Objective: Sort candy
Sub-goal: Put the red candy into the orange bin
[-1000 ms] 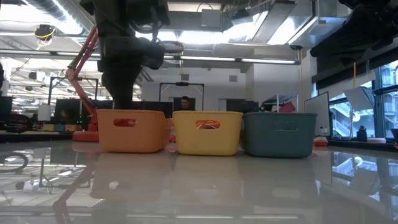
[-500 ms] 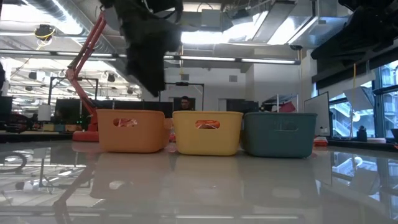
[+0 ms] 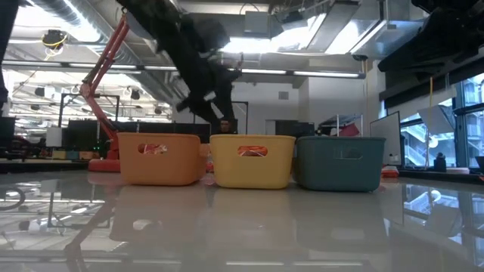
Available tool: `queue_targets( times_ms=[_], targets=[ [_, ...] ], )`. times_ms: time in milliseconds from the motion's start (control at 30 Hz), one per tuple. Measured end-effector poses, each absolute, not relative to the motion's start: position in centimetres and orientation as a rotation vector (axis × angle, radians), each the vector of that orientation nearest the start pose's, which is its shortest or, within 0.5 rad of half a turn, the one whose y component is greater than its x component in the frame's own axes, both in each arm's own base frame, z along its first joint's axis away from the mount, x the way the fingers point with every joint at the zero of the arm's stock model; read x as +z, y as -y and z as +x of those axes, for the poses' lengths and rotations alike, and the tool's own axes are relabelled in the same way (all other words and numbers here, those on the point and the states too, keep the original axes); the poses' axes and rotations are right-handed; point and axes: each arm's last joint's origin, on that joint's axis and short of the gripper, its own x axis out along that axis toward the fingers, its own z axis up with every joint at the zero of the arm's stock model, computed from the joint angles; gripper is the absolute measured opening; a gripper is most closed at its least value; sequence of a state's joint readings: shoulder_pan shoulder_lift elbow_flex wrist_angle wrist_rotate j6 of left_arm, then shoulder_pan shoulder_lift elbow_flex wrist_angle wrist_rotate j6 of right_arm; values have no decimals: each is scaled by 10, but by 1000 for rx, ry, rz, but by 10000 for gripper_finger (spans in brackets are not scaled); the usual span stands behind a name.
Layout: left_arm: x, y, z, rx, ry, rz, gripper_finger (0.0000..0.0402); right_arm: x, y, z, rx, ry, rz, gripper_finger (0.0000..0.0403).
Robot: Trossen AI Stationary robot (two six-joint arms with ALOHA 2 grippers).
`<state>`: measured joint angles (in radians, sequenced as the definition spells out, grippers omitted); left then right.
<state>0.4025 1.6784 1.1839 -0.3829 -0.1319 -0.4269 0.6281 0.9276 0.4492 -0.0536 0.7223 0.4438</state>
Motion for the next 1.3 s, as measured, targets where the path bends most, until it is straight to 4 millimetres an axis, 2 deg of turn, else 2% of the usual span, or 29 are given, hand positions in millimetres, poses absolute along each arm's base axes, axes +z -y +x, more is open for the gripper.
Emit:
queue_targets(
  times_ms=[133,267,367,467,700,867,1033,1300],
  targets=[
    [202,-171,328,726,-755,-594,205,210,-93,160,-181,-384,104,12],
    [177,-196,322,804,-786,-656,198,210,-93,160,-181,-384,105,12],
    [167,-212,317,855,-783,-673,193,210,-93,160,-180,-384,104,12],
    [167,-222,313,888,-745,-673,192,210,-93,160,-180,-384,104,12],
    [168,-232,306,943,-722,-675,191,210,-93,160,-180,-385,104,12],
    [166,-236,298,1052,-762,-634,191,210,-92,160,-181,-385,103,12],
    [166,-237,297,1066,-766,-631,191,210,-92,160,-181,-386,102,12],
    [141,-241,296,997,-856,-697,191,210,-92,160,-180,-385,103,12]
  ],
)
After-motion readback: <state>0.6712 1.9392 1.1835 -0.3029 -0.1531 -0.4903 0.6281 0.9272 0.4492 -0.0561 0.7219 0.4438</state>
